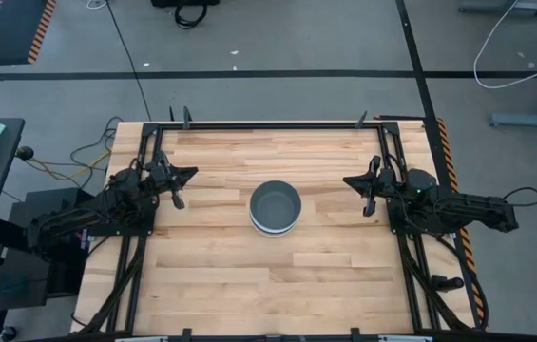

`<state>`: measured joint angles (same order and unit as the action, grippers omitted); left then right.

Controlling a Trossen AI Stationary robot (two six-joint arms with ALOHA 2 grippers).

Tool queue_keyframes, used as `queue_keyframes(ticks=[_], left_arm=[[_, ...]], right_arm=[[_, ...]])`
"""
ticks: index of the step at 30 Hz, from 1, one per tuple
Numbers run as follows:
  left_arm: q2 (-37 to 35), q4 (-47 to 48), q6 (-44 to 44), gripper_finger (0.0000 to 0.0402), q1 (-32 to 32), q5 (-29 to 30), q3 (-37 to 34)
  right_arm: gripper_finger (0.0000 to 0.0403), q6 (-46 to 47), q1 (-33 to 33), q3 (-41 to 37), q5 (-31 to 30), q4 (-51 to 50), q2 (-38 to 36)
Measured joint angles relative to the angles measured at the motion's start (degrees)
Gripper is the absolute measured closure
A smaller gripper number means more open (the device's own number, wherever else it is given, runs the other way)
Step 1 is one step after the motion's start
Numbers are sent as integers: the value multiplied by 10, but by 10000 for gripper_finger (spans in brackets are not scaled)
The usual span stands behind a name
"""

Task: Nest bowls inside each other
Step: Return to Home Position

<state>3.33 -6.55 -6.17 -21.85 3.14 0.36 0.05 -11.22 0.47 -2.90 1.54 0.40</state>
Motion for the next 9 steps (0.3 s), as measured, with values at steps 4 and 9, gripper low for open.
queue_keyframes(ticks=[4,9], left_arm=[[0,0,0,365,0,0,0],[0,0,0,361,0,0,0]], right_arm=[[391,0,0,0,0,0,0],[391,0,0,0,0,0,0]])
